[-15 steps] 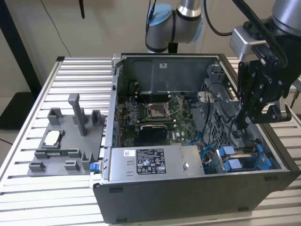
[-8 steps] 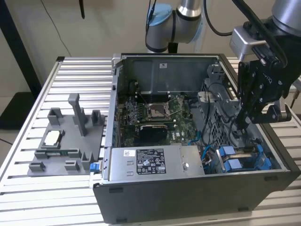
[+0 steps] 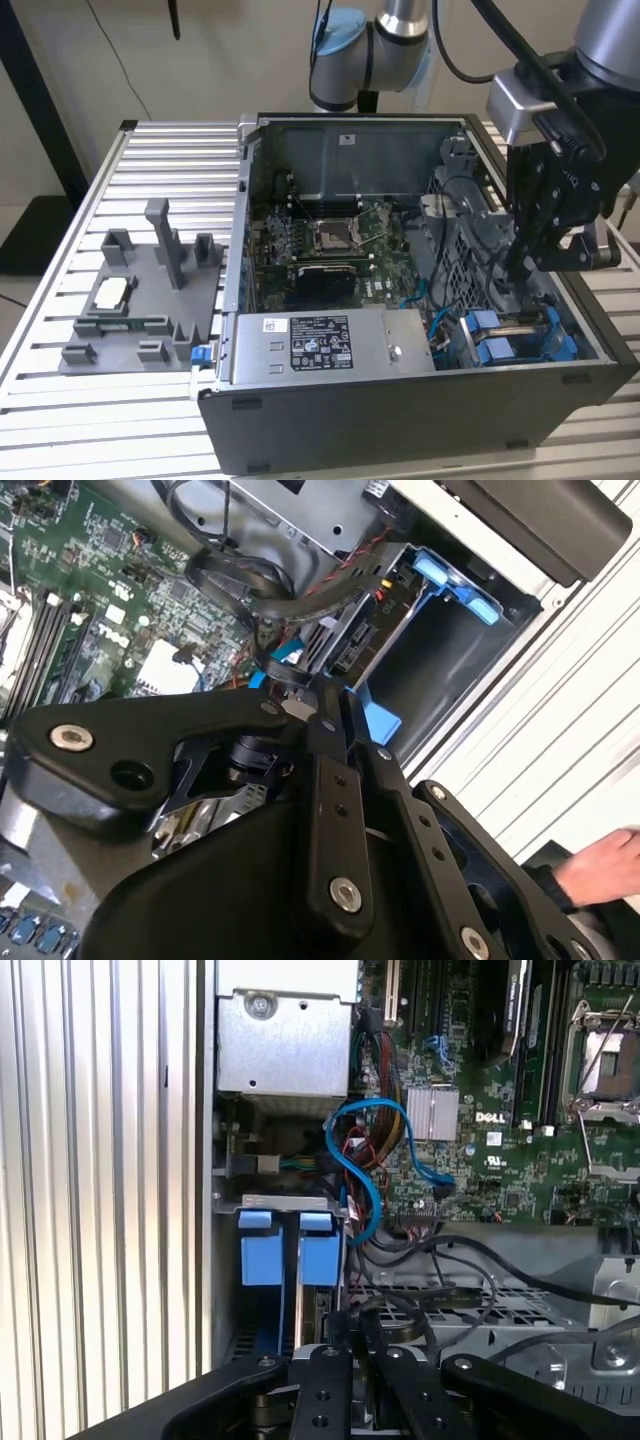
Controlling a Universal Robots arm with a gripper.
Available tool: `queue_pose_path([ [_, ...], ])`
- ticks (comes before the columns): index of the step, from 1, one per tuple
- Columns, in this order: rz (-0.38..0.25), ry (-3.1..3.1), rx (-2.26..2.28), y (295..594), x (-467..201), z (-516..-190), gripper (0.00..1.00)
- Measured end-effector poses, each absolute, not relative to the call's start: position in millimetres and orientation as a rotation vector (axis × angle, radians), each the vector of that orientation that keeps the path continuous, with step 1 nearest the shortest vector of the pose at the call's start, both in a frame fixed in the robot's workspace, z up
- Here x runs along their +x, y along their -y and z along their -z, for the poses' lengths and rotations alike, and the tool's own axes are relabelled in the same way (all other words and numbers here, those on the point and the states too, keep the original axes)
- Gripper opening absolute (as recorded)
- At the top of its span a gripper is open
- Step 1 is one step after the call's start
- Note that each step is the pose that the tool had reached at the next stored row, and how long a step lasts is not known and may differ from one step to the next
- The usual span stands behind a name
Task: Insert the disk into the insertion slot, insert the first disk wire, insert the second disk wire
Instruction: 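Insert the second disk wire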
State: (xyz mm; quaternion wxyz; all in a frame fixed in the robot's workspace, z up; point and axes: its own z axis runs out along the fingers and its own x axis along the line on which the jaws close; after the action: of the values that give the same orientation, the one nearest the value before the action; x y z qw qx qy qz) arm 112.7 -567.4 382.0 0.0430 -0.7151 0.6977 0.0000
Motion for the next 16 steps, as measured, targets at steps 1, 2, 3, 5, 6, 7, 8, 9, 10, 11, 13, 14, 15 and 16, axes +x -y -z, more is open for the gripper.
queue_pose_path([
  [1,0.003,-2.133,-2.186,569,112,-380,0.16],
  [2,0.005,-2.131,-2.185,570,112,-379,0.16],
  [3,0.007,-2.130,-2.183,571,112,-377,0.16],
  [5,0.013,-2.128,-2.182,572,112,-374,0.16],
  [6,0.015,-2.127,-2.181,572,112,-372,0.16],
  [7,0.017,-2.125,-2.179,573,112,-370,0.16],
  [8,0.020,-2.124,-2.178,573,112,-368,0.16],
  [9,0.024,-2.122,-2.176,573,112,-367,0.16],
  [10,0.028,-2.120,-2.175,574,112,-366,0.16],
  [11,0.033,-2.118,-2.173,574,112,-364,0.16],
  [13,0.042,-2.113,-2.169,575,112,-362,0.16],
  [14,0.045,-2.112,-2.167,575,112,-360,0.16],
  [15,0.047,-2.111,-2.166,575,112,-359,0.16],
  [16,0.048,-2.110,-2.166,575,112,-357,0.16],
])
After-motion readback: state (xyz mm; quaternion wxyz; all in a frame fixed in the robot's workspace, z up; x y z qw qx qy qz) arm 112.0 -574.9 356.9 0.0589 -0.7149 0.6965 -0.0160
